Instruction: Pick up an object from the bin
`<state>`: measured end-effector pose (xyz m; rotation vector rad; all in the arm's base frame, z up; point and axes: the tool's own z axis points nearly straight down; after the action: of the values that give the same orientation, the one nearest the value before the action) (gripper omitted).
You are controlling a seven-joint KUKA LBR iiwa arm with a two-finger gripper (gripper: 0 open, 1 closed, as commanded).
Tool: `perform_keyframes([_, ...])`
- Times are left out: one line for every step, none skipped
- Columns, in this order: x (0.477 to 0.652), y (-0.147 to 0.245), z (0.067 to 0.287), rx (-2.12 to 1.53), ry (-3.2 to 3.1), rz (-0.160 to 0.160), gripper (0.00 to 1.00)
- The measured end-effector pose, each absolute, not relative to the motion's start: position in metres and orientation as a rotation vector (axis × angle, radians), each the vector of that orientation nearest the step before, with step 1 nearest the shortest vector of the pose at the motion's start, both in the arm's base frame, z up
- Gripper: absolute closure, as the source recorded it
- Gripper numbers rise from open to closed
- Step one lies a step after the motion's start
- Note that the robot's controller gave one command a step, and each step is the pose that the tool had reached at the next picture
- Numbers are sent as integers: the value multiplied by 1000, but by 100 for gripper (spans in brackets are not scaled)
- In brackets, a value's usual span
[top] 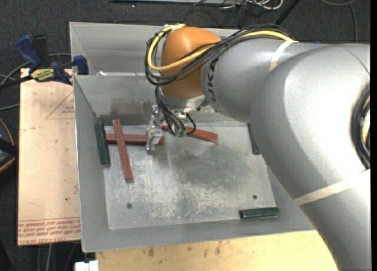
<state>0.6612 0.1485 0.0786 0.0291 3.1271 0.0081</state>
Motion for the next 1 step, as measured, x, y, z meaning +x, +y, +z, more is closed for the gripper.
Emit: perform_keyframes([661, 149, 79, 28, 3127, 8, 100])
